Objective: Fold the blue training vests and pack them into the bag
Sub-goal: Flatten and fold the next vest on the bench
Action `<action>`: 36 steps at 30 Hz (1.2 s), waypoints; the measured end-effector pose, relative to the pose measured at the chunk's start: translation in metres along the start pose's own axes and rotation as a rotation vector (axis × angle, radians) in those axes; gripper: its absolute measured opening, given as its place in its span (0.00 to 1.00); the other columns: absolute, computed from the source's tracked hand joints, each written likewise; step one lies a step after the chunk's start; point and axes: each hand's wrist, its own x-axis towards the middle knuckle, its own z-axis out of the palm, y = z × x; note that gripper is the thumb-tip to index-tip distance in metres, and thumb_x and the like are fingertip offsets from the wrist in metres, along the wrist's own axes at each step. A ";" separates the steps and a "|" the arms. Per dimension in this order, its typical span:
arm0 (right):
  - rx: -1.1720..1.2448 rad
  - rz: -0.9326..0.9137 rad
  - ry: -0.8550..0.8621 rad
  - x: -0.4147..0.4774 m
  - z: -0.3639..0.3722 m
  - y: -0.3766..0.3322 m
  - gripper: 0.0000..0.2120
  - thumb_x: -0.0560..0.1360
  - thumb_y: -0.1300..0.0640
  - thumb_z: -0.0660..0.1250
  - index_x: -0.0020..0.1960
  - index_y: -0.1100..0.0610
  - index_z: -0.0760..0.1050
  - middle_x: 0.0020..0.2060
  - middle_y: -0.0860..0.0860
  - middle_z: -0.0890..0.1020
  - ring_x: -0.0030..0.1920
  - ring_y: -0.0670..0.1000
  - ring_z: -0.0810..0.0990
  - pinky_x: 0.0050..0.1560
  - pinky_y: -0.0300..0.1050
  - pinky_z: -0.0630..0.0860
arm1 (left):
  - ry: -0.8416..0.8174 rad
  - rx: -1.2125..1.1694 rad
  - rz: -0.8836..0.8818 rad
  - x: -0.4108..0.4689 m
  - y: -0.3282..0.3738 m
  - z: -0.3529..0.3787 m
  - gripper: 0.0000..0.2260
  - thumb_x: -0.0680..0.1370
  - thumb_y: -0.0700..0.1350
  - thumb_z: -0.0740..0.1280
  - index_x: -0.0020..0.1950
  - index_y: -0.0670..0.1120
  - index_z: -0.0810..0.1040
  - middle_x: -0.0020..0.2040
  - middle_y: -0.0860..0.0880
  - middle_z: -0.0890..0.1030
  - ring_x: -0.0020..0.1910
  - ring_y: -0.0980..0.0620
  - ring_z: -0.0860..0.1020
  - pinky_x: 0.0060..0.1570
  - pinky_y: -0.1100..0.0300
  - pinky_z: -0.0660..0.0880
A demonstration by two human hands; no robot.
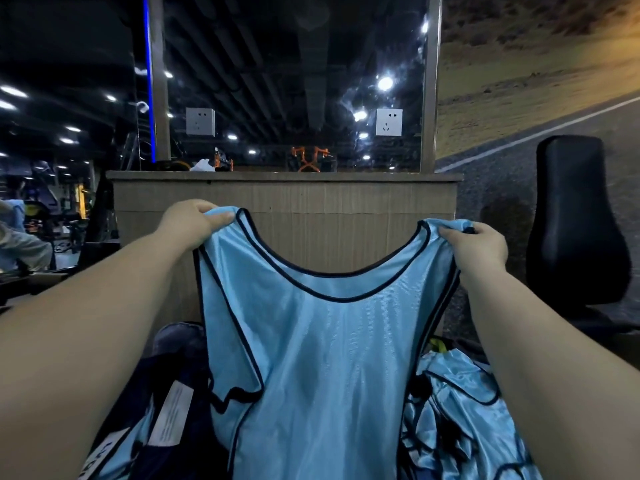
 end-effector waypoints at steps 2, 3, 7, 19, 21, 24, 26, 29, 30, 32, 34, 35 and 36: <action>0.021 -0.008 -0.029 0.001 -0.002 0.003 0.07 0.69 0.53 0.77 0.44 0.52 0.81 0.42 0.53 0.85 0.47 0.58 0.84 0.52 0.58 0.81 | -0.015 -0.029 -0.009 0.000 -0.001 0.000 0.18 0.76 0.57 0.69 0.59 0.46 0.80 0.53 0.49 0.78 0.50 0.50 0.75 0.50 0.57 0.69; 0.041 -0.009 -0.064 0.000 -0.003 0.002 0.07 0.69 0.53 0.77 0.43 0.52 0.81 0.42 0.54 0.85 0.47 0.58 0.84 0.52 0.59 0.81 | -0.019 -0.055 -0.014 0.000 -0.001 0.000 0.18 0.76 0.57 0.69 0.59 0.47 0.81 0.54 0.48 0.79 0.50 0.50 0.75 0.51 0.57 0.69; 0.140 0.017 -0.276 -0.005 -0.001 -0.004 0.03 0.73 0.60 0.74 0.44 0.53 0.81 0.42 0.55 0.85 0.48 0.60 0.84 0.54 0.57 0.81 | -0.050 -0.081 0.004 0.000 0.005 0.005 0.17 0.78 0.57 0.67 0.60 0.47 0.81 0.59 0.46 0.80 0.52 0.50 0.74 0.53 0.57 0.68; 0.058 0.061 -0.562 -0.021 0.005 -0.029 0.04 0.76 0.62 0.70 0.49 0.62 0.80 0.40 0.54 0.86 0.39 0.52 0.85 0.43 0.47 0.80 | -0.058 -0.061 0.055 0.001 0.016 0.020 0.09 0.83 0.48 0.59 0.54 0.47 0.77 0.52 0.47 0.78 0.50 0.48 0.73 0.51 0.54 0.69; 0.003 0.049 -0.627 -0.020 0.007 -0.026 0.07 0.72 0.62 0.74 0.49 0.61 0.79 0.42 0.55 0.86 0.40 0.52 0.85 0.42 0.46 0.79 | -0.080 -0.052 0.060 -0.003 0.020 0.025 0.09 0.83 0.46 0.57 0.52 0.46 0.76 0.48 0.48 0.76 0.45 0.50 0.72 0.44 0.56 0.68; -0.058 0.045 -0.664 -0.024 0.011 -0.022 0.09 0.69 0.61 0.77 0.43 0.58 0.78 0.37 0.52 0.85 0.38 0.51 0.83 0.42 0.46 0.78 | -0.135 -0.039 0.075 -0.008 0.025 0.032 0.11 0.83 0.45 0.56 0.45 0.47 0.74 0.42 0.49 0.74 0.38 0.52 0.69 0.37 0.57 0.64; -0.092 0.018 -0.664 -0.029 0.013 -0.020 0.10 0.68 0.60 0.78 0.43 0.59 0.78 0.37 0.53 0.84 0.38 0.51 0.83 0.41 0.46 0.78 | -0.173 -0.024 0.085 -0.011 0.028 0.035 0.11 0.83 0.46 0.56 0.47 0.46 0.75 0.40 0.48 0.73 0.37 0.52 0.68 0.36 0.57 0.64; -0.182 -0.031 -0.636 -0.032 0.016 -0.022 0.10 0.67 0.59 0.79 0.43 0.60 0.80 0.38 0.55 0.85 0.38 0.52 0.83 0.42 0.47 0.80 | -0.203 -0.024 0.118 -0.014 0.030 0.037 0.10 0.81 0.51 0.62 0.48 0.47 0.79 0.42 0.48 0.78 0.40 0.51 0.73 0.39 0.57 0.68; -0.222 -0.046 -0.616 -0.033 0.017 -0.023 0.12 0.67 0.58 0.79 0.45 0.62 0.81 0.39 0.56 0.85 0.39 0.53 0.83 0.44 0.49 0.81 | -0.208 -0.052 0.129 -0.015 0.031 0.037 0.10 0.79 0.53 0.66 0.47 0.48 0.80 0.43 0.49 0.79 0.40 0.51 0.75 0.40 0.57 0.70; -0.257 -0.068 -0.565 -0.035 0.020 -0.025 0.14 0.67 0.58 0.79 0.47 0.64 0.81 0.41 0.57 0.85 0.39 0.54 0.84 0.46 0.51 0.81 | -0.240 -0.120 0.137 -0.017 0.033 0.035 0.11 0.75 0.55 0.72 0.45 0.47 0.81 0.42 0.50 0.82 0.40 0.52 0.78 0.40 0.59 0.73; -0.235 -0.066 -0.510 -0.036 0.022 -0.027 0.13 0.69 0.58 0.78 0.48 0.65 0.80 0.42 0.58 0.85 0.40 0.54 0.83 0.47 0.50 0.81 | -0.273 -0.163 0.133 -0.020 0.035 0.034 0.11 0.73 0.54 0.74 0.45 0.47 0.83 0.42 0.50 0.84 0.41 0.52 0.81 0.42 0.59 0.75; -0.217 -0.054 -0.489 -0.035 0.023 -0.028 0.13 0.69 0.57 0.77 0.48 0.64 0.80 0.43 0.58 0.85 0.41 0.55 0.83 0.48 0.51 0.81 | -0.281 -0.178 0.128 -0.020 0.035 0.034 0.10 0.72 0.53 0.75 0.45 0.47 0.83 0.43 0.49 0.84 0.42 0.52 0.81 0.44 0.58 0.76; -0.195 -0.038 -0.474 -0.036 0.025 -0.029 0.13 0.69 0.57 0.77 0.48 0.64 0.80 0.44 0.59 0.85 0.43 0.57 0.84 0.51 0.54 0.80 | -0.285 -0.192 0.122 -0.020 0.035 0.035 0.10 0.72 0.53 0.75 0.45 0.48 0.84 0.43 0.49 0.84 0.44 0.51 0.82 0.47 0.57 0.77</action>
